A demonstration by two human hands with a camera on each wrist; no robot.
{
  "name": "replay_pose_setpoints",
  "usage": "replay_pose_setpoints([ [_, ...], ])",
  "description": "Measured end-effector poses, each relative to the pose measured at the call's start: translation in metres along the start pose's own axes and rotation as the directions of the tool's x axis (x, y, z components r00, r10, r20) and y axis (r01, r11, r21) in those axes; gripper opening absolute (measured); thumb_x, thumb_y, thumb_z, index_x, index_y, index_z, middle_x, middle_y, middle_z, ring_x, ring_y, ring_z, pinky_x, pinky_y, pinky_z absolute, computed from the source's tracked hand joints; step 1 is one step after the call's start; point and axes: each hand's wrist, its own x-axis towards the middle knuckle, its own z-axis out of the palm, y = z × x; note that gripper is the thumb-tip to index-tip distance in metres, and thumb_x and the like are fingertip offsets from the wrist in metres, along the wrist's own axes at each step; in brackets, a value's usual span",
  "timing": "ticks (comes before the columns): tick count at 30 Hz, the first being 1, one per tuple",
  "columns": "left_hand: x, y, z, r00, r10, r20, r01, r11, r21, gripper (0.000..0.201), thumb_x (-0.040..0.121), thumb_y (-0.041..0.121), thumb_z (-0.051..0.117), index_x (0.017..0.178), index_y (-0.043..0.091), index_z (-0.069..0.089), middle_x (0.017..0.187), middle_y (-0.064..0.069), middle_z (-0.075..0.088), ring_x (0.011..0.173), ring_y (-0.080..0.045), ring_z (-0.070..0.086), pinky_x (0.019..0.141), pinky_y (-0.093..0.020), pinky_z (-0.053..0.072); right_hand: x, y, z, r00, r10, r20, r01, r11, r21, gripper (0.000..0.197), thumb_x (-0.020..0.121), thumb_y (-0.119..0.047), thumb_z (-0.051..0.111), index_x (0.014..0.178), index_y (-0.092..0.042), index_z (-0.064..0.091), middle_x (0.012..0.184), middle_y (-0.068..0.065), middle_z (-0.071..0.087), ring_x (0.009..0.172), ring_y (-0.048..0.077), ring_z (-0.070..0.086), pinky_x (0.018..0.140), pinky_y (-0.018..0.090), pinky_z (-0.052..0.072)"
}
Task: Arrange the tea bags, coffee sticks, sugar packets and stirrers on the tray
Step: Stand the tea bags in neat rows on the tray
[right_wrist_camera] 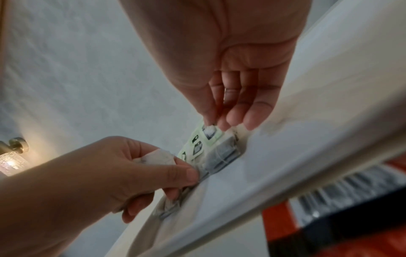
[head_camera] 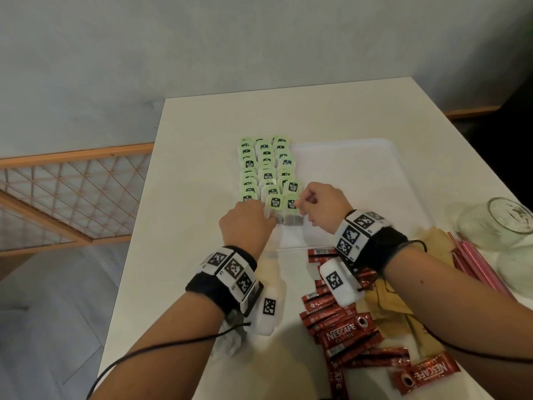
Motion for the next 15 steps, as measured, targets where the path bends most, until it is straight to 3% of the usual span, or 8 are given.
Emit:
replay_pose_setpoints([
  [3,-0.001,-0.001,0.001,0.999,-0.034,0.023,0.036,0.995,-0.093,0.024,0.086,0.041,0.063,0.084,0.018,0.058,0.084,0.001,0.055,0.086,-0.026,0.062,0.065,-0.029,0.040,0.003,-0.005,0.000,1.000,-0.013,0.007,0.013,1.000,-0.005,0.013,0.090,-0.021,0.065,0.081,-0.016,0.057,0.085,0.010,0.070,0.072,0.023,0.060,0.079,0.046,0.056],
  [5,-0.001,-0.005,0.001,0.996,-0.056,0.074,0.074,0.961,-0.266,0.026,0.082,0.041,0.070,0.096,0.020,0.063,0.088,0.005,0.058,0.087,-0.020,0.061,0.066,-0.027,0.043,0.003,-0.005,0.000,1.000,-0.008,0.014,0.008,1.000,-0.004,0.012,0.089,-0.022,0.066,0.084,-0.014,0.057,0.083,0.007,0.068,0.072,0.021,0.060,0.079,0.047,0.056],
  [9,-0.008,-0.007,-0.010,0.980,0.019,0.198,0.124,0.721,-0.682,0.044,0.076,0.025,0.083,0.112,0.018,0.058,0.098,0.003,0.062,0.075,-0.012,0.060,0.055,-0.019,0.050,-0.004,-0.008,-0.005,0.999,-0.019,-0.038,0.019,1.000,-0.002,0.023,0.086,-0.034,0.069,0.100,-0.018,0.060,0.086,-0.002,0.061,0.078,0.015,0.058,0.073,0.032,0.049],
  [12,-0.016,-0.005,-0.018,0.975,0.079,0.208,0.106,0.658,-0.746,0.049,0.076,0.020,0.083,0.117,0.017,0.057,0.101,0.000,0.063,0.067,-0.009,0.059,0.052,-0.018,0.052,-0.016,-0.019,-0.009,0.993,-0.113,-0.035,0.115,0.991,0.060,0.019,0.085,-0.038,0.070,0.095,-0.023,0.065,0.085,-0.002,0.064,0.070,0.008,0.054,0.068,0.025,0.043],
  [15,-0.023,0.000,-0.020,0.972,0.123,0.199,0.078,0.632,-0.771,0.048,0.077,0.017,0.082,0.118,0.015,0.057,0.098,-0.001,0.065,0.063,-0.004,0.059,0.056,-0.024,0.055,-0.029,-0.029,-0.009,0.978,-0.188,0.095,0.177,0.978,0.110,0.017,0.082,-0.038,0.073,0.083,-0.022,0.069,0.088,0.001,0.066,0.068,0.005,0.052,0.067,0.023,0.043],
])
